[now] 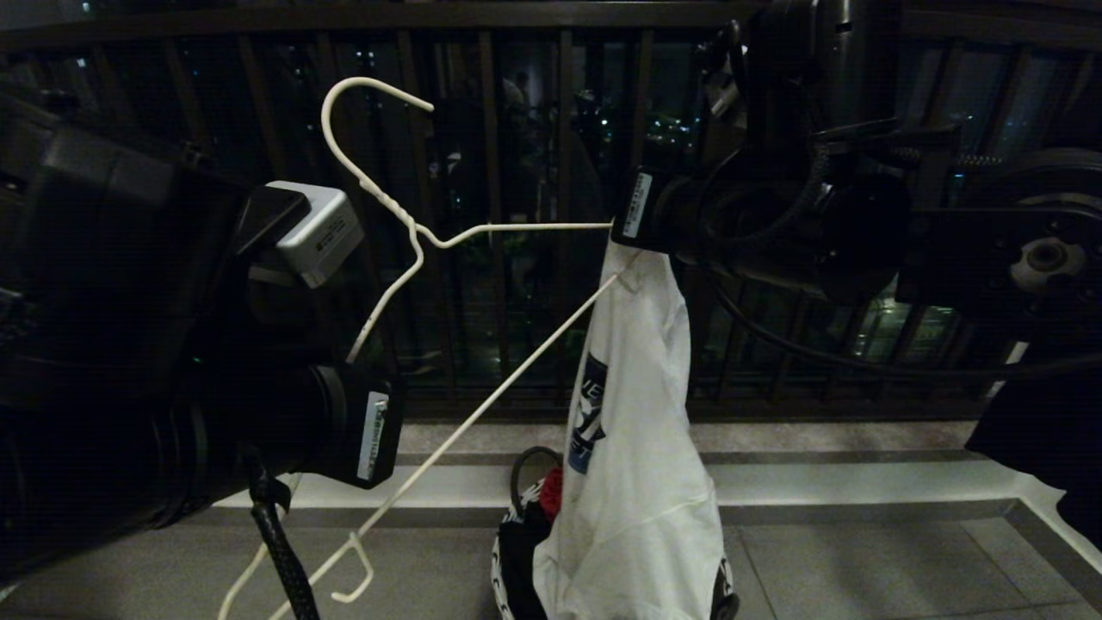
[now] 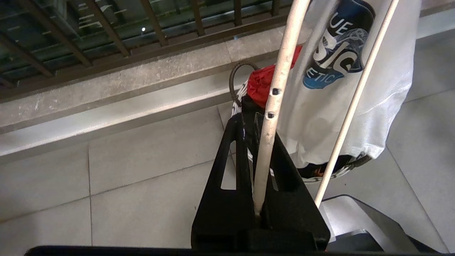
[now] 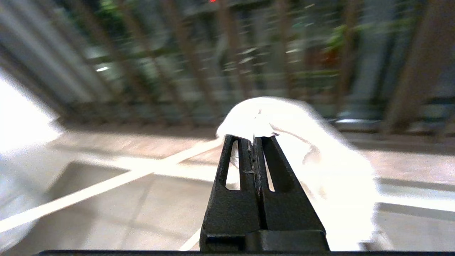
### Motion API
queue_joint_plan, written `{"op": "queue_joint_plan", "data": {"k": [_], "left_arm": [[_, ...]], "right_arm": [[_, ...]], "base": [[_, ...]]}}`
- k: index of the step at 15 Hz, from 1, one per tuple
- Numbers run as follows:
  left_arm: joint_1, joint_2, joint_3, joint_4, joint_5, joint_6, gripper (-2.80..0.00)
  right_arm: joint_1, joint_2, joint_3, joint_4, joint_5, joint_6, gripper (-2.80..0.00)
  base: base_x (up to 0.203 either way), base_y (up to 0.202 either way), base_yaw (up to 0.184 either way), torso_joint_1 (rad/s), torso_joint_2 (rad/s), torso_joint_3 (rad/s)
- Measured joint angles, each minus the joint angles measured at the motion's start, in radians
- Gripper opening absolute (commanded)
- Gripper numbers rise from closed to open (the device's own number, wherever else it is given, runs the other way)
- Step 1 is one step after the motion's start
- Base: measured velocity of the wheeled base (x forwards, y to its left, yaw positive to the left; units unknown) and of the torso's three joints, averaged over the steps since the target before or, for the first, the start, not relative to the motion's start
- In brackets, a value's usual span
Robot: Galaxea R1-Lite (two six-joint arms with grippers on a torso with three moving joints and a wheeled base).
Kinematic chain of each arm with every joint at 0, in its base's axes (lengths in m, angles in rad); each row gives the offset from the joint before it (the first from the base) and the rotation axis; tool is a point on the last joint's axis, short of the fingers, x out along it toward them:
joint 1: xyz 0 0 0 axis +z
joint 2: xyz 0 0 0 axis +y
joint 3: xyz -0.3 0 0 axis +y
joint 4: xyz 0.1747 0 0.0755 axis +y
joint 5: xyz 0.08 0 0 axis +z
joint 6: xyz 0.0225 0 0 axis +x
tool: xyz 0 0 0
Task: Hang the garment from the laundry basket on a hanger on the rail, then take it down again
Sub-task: Hang the clothes on the clothes rack
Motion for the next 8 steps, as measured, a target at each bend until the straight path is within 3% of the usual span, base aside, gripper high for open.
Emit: {"op": "queue_joint_plan", "data": {"k": [8], "left_arm": [[-0.042,0.011,0.022,-0.002,-0.001,-0.001,-2.8]], "right_arm": [[0.045,-0.011,0.052,-0.012,0.109,0.021,-2.8]], "base": [[0.0,0.0,0.0,0.0,0.0,0.0]]}}
